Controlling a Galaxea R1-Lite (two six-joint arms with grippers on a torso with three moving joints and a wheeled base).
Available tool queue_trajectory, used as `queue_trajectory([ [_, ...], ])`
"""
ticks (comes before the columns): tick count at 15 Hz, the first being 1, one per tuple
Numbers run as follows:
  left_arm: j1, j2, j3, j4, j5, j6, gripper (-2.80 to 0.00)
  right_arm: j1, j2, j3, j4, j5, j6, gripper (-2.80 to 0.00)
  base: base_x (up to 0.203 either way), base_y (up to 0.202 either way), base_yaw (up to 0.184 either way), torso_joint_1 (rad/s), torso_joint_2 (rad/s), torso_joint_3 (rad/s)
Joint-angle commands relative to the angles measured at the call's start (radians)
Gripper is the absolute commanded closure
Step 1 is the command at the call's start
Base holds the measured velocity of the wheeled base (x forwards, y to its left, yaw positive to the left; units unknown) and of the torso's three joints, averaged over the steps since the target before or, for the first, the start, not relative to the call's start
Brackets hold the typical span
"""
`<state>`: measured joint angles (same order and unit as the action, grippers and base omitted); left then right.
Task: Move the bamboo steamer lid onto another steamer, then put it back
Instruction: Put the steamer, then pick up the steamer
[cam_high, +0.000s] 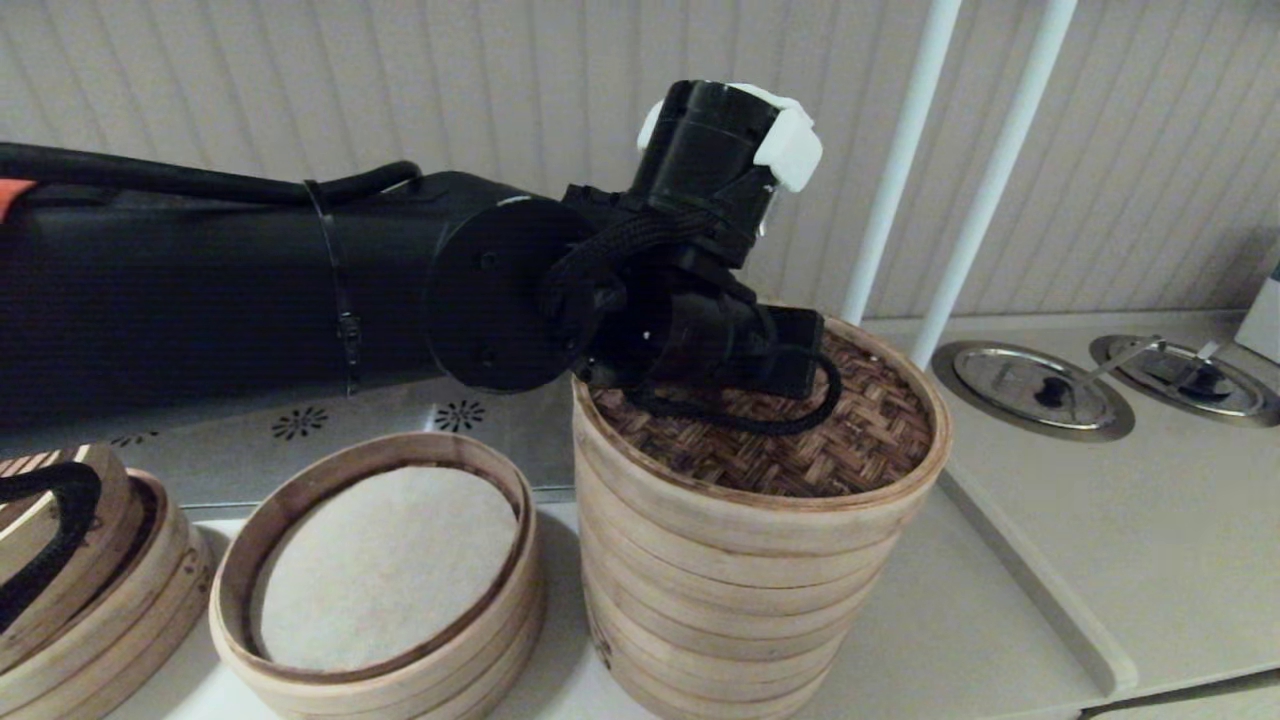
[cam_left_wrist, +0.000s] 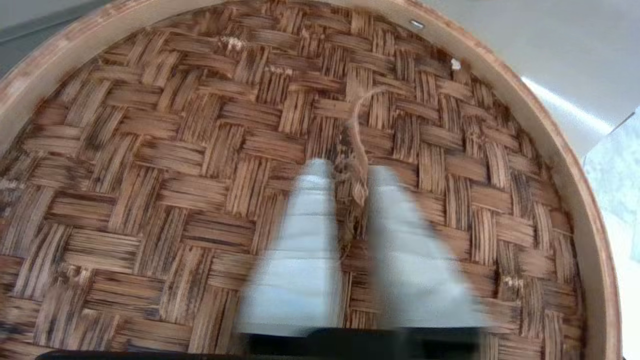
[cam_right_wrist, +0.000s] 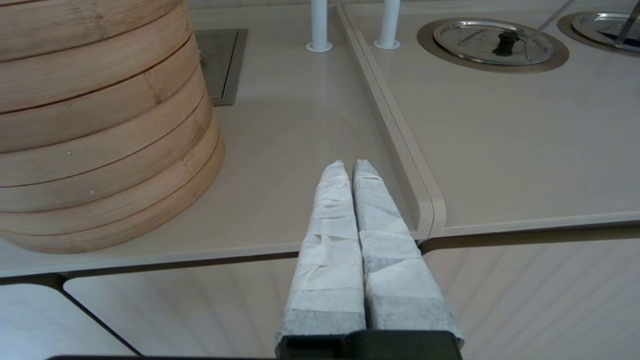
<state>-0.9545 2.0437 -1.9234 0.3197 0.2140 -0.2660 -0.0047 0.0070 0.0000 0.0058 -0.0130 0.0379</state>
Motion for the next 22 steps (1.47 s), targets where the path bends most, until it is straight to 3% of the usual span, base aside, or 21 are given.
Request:
queue_trajectory([
  [1, -0.001, -0.008, -0.006, -0.001, 0.002, 0.0, -2.8, 0.0, 0.001, 0.002, 0.0, -0.001, 0.0, 0.0, 0.0, 0.0, 0.0, 0.0, 0.0, 0.0],
  [8, -0.004, -0.114, -0.007, 0.002, 0.004, 0.004, -2.8, 0.0, 0.001, 0.002, 0.0, -0.001, 0.0, 0.0, 0.0, 0.0, 0.0, 0.0, 0.0, 0.0],
  [11, 0.028, -0.21, 0.015, 0.038, 0.005, 0.004, -2.8, 0.0, 0.001, 0.002, 0.0, -0.001, 0.0, 0.0, 0.0, 0.0, 0.0, 0.0, 0.0, 0.0],
  [12, 0.044, -0.248, 0.028, 0.054, 0.005, 0.004, 0.0, 0.0, 0.001, 0.002, 0.0, 0.0, 0.0, 0.0, 0.0, 0.0, 0.0, 0.0, 0.0, 0.0],
  [15, 0.085, -0.379, 0.121, 0.077, 0.006, 0.003, 0.0, 0.0, 0.001, 0.002, 0.0, 0.0, 0.0, 0.0, 0.0, 0.0, 0.0, 0.0, 0.0, 0.0],
  [19, 0.164, -0.632, 0.346, 0.074, 0.005, 0.009, 0.0, 0.0, 0.001, 0.002, 0.0, 0.001, 0.0, 0.0, 0.0, 0.0, 0.0, 0.0, 0.0, 0.0],
  [22, 0.289, -0.83, 0.556, 0.071, 0.013, 0.048, 0.0, 0.0, 0.001, 0.002, 0.0, -0.001, 0.0, 0.0, 0.0, 0.0, 0.0, 0.0, 0.0, 0.0],
])
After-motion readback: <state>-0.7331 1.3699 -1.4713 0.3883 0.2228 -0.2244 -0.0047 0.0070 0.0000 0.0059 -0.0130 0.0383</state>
